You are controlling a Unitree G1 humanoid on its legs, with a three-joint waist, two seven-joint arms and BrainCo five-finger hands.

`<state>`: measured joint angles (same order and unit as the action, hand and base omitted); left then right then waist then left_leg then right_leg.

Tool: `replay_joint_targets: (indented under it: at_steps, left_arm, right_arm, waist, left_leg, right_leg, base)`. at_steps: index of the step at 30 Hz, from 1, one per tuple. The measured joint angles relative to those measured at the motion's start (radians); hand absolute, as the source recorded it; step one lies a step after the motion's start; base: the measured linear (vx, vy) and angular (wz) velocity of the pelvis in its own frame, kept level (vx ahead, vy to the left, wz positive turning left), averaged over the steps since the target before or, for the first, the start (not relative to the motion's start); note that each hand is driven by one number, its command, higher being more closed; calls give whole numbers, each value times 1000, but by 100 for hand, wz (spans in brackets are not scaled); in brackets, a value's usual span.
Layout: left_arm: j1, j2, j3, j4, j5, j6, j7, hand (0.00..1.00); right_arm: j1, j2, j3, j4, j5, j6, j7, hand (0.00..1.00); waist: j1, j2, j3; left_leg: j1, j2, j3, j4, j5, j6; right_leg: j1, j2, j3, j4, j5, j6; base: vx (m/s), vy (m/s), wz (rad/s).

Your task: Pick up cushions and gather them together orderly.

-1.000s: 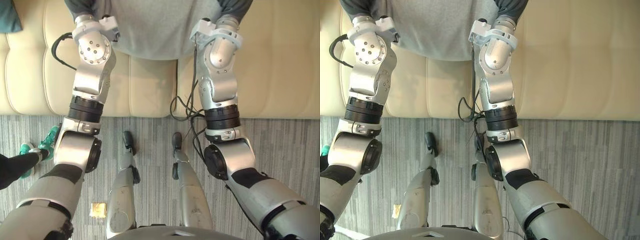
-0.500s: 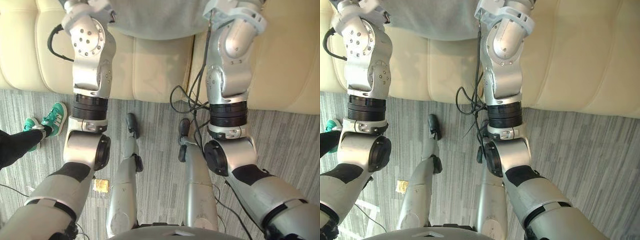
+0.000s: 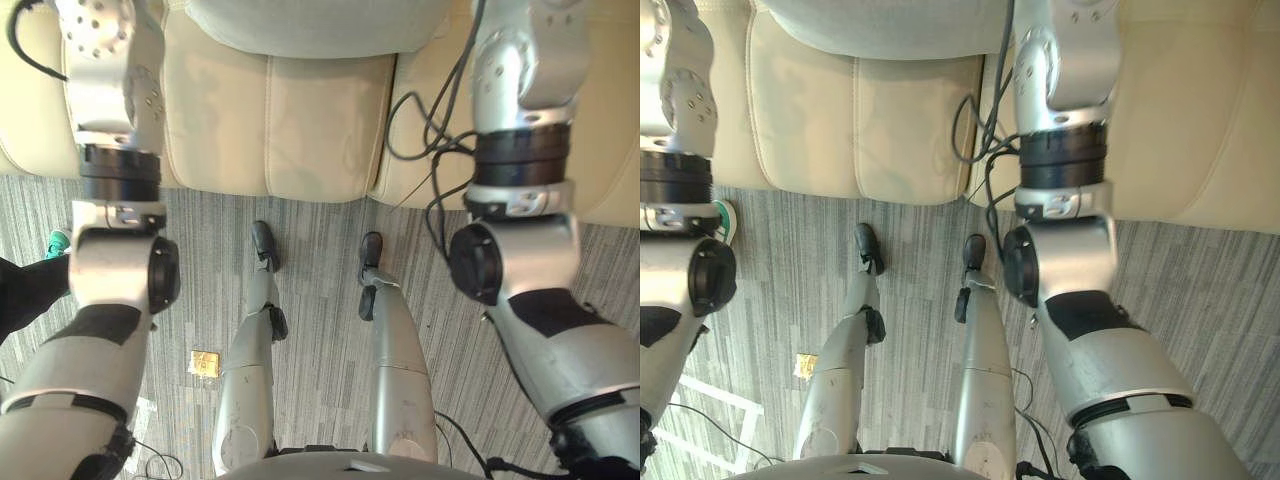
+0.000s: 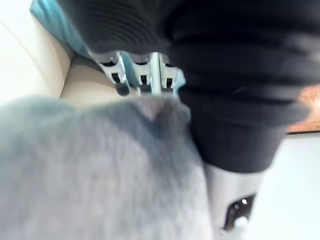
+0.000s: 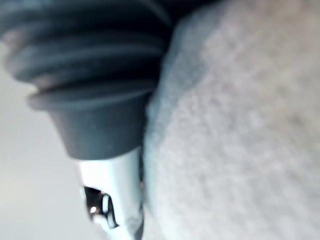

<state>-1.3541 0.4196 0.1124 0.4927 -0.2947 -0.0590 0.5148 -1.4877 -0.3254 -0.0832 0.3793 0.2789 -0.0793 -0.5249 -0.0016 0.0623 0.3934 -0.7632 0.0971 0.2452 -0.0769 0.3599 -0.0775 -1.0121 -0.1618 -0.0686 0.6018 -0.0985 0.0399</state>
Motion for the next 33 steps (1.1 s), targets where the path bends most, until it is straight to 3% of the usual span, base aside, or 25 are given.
replay_joint_targets:
  at_steps: [5,8,10,11,12,13,16,20,23,24,25,28,31,33]
  left_arm:
    - [-35,43,-3,88,-50,6,-51,0]
    - [-40,46,-7,117,-82,7,-64,0]
    - [-69,48,-6,161,-99,11,-63,0]
    - [-83,49,-5,188,-107,14,-63,0]
    - [-86,51,-2,202,-119,21,-63,0]
    - [-93,53,3,207,-135,25,-63,0]
    - [-109,63,4,238,-142,32,-74,0]
    - [-19,173,59,238,-145,39,-95,0]
    - [266,197,163,34,-156,32,-113,0]
    - [386,195,187,-46,-170,24,-115,0]
    - [568,172,238,-158,-174,4,-117,0]
    - [821,82,306,-302,-175,-12,-116,0]
    - [1070,-18,322,-443,-174,-37,-129,0]
    - [1280,-143,320,-482,-163,-54,-180,0]
  right_arm:
    - [-78,-81,53,145,150,-6,23,0]
    - [-106,-100,86,206,248,-7,22,0]
    - [-135,-120,120,242,297,-11,23,0]
    - [-147,-125,119,252,317,-11,23,0]
    - [-148,-129,120,267,328,-12,23,0]
    - [-147,-143,120,280,347,-12,22,0]
    - [-147,-211,120,317,353,-10,23,0]
    - [-98,-290,106,333,354,-5,37,0]
    - [155,-362,-36,162,367,-9,36,0]
    - [267,-386,-84,90,367,-12,36,0]
    - [451,-401,-179,-26,363,-15,37,0]
    - [718,-398,-318,-152,355,-22,39,0]
    - [969,-356,-375,-309,339,-44,70,0]
    - [1235,-228,-396,-448,277,-74,150,0]
  waist:
    - [-2,0,0]
    - [-1,0,0]
    - [0,-1,0]
    - [0,0,0]
    - [5,0,0]
    - [-7,0,0]
    - [-9,0,0]
    - [-7,0,0]
    - [-6,1,0]
    - [-6,1,0]
    - [-10,0,0]
    - [-14,0,0]
    - [-16,0,-4]
    - [-12,0,-65]
  left_leg:
    - [20,-1,-2,0,4,-10]
    - [38,3,4,-1,-45,-35]
    - [42,12,35,1,-127,-77]
    - [49,16,62,9,-126,-66]
    - [77,19,62,8,-45,-37]
    - [85,12,55,-1,-19,2]
    - [95,-3,41,-1,-14,8]
    - [116,-7,25,-1,3,-17]
    - [136,-11,-4,-1,3,-24]
    - [146,-12,-6,-1,-24,-43]
    - [159,-18,-20,-1,-54,-36]
    - [195,-37,-27,-2,-44,-24]
    - [266,-36,-46,-2,-53,-27]
    - [318,-28,-56,-3,-121,-19]
  right_leg:
    - [24,-5,-6,3,0,0]
    - [52,-10,-13,-10,5,0]
    - [85,-18,-29,-81,47,-2]
    - [103,-22,-34,-115,61,2]
    - [116,-13,-33,-115,61,6]
    - [128,-19,-34,-115,59,9]
    - [158,-39,-57,-133,60,10]
    - [199,-43,-71,-157,62,14]
    - [225,-44,-78,-158,57,20]
    - [225,-46,-75,-146,49,26]
    - [228,-51,-70,-123,35,30]
    - [252,-66,-71,-95,10,30]
    - [323,-69,-82,-87,-16,29]
    - [385,-64,-97,-100,-40,21]
  base:
    - [-15,-81,3]
    - [-9,-57,6]
    - [3,-36,11]
    - [19,-33,-4]
    - [34,-45,-3]
    - [32,-42,0]
    - [27,-4,19]
    - [10,-45,7]
    - [7,-104,3]
    - [28,-68,2]
    - [35,-68,5]
    - [45,-72,10]
    - [12,-133,7]
    - [5,-118,3]
